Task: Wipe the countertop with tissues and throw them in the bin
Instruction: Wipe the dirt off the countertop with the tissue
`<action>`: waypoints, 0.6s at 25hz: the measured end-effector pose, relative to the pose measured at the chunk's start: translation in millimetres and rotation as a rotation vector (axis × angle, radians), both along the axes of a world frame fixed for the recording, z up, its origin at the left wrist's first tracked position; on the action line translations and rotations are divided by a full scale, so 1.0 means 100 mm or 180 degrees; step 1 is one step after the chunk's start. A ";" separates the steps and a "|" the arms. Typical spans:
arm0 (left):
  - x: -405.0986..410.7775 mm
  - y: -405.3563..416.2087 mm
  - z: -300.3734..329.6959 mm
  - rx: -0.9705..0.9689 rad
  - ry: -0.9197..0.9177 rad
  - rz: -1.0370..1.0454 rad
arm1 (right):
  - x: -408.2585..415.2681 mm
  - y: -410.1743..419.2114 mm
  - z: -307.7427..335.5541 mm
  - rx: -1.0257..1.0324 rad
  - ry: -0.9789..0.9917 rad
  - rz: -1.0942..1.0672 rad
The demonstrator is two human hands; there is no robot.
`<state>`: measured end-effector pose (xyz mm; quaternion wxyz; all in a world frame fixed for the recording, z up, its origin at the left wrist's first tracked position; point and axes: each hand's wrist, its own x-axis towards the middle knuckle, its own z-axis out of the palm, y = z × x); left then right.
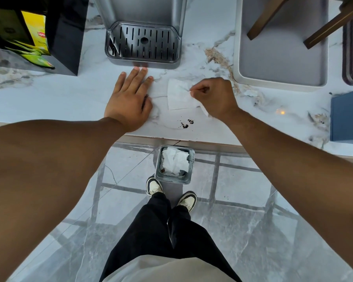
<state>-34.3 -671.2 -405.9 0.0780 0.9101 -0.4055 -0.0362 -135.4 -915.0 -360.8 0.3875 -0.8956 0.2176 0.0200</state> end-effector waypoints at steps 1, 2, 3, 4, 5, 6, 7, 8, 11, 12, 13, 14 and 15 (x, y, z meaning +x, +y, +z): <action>0.00 0.00 0.00 -0.0001 -0.0012 0.0005 | -0.08 0.06 -0.02 0.0019 -0.0060 -0.0182; 0.00 -0.01 0.00 -0.0003 -0.0022 0.0004 | -0.17 0.13 -0.04 0.0036 -0.0126 -0.0382; 0.01 0.00 -0.01 -0.0009 -0.0021 -0.0003 | -0.25 0.22 -0.06 0.0038 -0.0182 -0.0562; 0.01 0.00 -0.01 -0.0013 -0.0018 -0.0005 | -0.33 0.30 -0.07 0.0038 -0.0214 -0.0689; 0.01 0.00 -0.02 -0.0014 -0.0025 -0.0005 | -0.40 0.36 -0.08 0.0048 -0.0223 -0.0768; 0.00 0.01 -0.02 -0.0014 -0.0035 -0.0008 | -0.46 0.42 -0.09 0.0067 -0.0219 -0.0814; 0.00 0.01 -0.02 -0.0017 -0.0036 -0.0016 | -0.51 0.45 -0.10 0.0089 -0.0213 -0.0849; 0.00 0.01 -0.02 -0.0026 -0.0025 -0.0019 | -0.56 0.48 -0.10 0.0109 -0.0214 -0.0877; 0.00 0.01 -0.02 -0.0041 -0.0003 -0.0006 | -0.67 0.57 -0.11 0.0097 -0.0263 -0.0972; 0.00 0.01 -0.02 -0.0042 -0.0005 -0.0006 | -0.71 0.60 -0.11 0.0083 -0.0285 -0.1012; 0.00 0.01 -0.02 -0.0041 -0.0002 -0.0009 | -0.75 0.64 -0.11 0.0093 -0.0292 -0.1041; 0.00 0.01 -0.02 -0.0041 -0.0003 -0.0013 | -0.80 0.67 -0.12 0.0111 -0.0285 -0.1066; 0.00 0.01 -0.02 -0.0041 -0.0009 -0.0014 | -0.85 0.70 -0.11 0.0129 -0.0269 -0.1097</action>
